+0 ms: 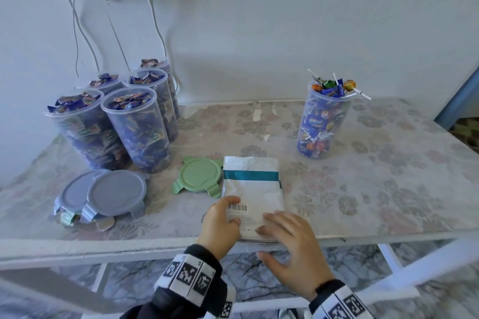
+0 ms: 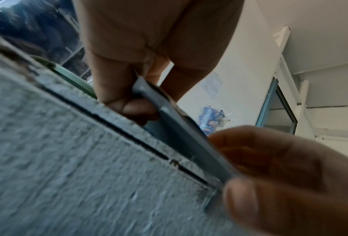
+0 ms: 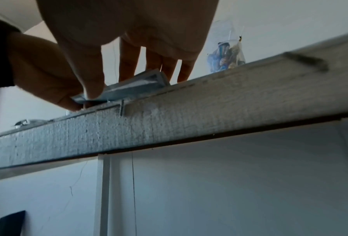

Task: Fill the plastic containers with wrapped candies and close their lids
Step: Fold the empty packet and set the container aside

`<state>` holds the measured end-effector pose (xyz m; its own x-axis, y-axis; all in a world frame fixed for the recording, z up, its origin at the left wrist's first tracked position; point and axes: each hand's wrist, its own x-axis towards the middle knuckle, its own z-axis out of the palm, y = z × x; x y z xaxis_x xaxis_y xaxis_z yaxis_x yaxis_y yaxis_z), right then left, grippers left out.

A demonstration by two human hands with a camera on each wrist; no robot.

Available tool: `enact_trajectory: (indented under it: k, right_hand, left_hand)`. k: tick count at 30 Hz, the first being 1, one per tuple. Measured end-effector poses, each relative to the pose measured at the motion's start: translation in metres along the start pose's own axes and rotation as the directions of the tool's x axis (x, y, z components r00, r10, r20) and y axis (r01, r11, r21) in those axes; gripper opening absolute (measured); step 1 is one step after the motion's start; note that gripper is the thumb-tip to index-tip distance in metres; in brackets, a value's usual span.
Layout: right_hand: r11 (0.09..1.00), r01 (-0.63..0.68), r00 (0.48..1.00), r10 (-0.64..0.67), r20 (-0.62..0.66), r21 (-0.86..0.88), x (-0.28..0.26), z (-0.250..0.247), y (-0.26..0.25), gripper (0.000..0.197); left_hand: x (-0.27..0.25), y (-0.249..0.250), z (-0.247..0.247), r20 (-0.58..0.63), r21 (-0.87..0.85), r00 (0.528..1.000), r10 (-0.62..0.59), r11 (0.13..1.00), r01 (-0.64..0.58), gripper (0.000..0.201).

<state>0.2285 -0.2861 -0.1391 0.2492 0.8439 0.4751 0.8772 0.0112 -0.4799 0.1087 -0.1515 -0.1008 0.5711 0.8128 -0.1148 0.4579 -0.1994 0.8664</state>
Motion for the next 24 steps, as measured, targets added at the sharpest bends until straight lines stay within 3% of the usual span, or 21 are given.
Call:
enact_trajectory:
  k: [4, 8, 12, 15, 20, 24]
  right_hand:
    - [1.000, 0.013, 0.999, -0.013, -0.040, 0.008, -0.003, 0.004, 0.011, 0.019]
    - [1.000, 0.024, 0.996, -0.024, -0.086, 0.000, -0.002, 0.005, 0.014, 0.020]
    - [0.999, -0.006, 0.991, 0.013, -0.130, 0.052, 0.004, 0.001, 0.012, 0.018]
    - [0.994, -0.032, 0.988, 0.047, -0.149, 0.102, 0.005, -0.002, 0.012, 0.017]
    - [0.993, -0.012, 0.987, 0.030, -0.157, 0.114, 0.009, -0.004, 0.015, 0.023]
    - [0.997, -0.045, 0.986, 0.055, -0.157, 0.069, 0.017, -0.005, 0.016, 0.024]
  left_hand:
    - [-0.002, 0.002, -0.003, 0.016, 0.057, 1.000, -0.005, 0.998, 0.004, 0.040]
    - [-0.015, 0.003, -0.001, -0.039, 0.386, 0.994, 0.101, 0.919, -0.078, 0.046]
    - [-0.025, -0.007, -0.016, 0.020, 0.145, 0.941, 0.338, 0.930, -0.337, 0.054]
    - [-0.026, -0.024, -0.024, 0.032, 0.195, 0.890, 0.455, 0.870, -0.452, 0.051]
    - [-0.027, -0.032, -0.016, -0.061, 0.262, 0.867, 0.495, 0.846, -0.465, 0.052]
    - [-0.029, -0.027, -0.008, -0.168, 0.328, 0.870, 0.463, 0.859, -0.394, 0.026]
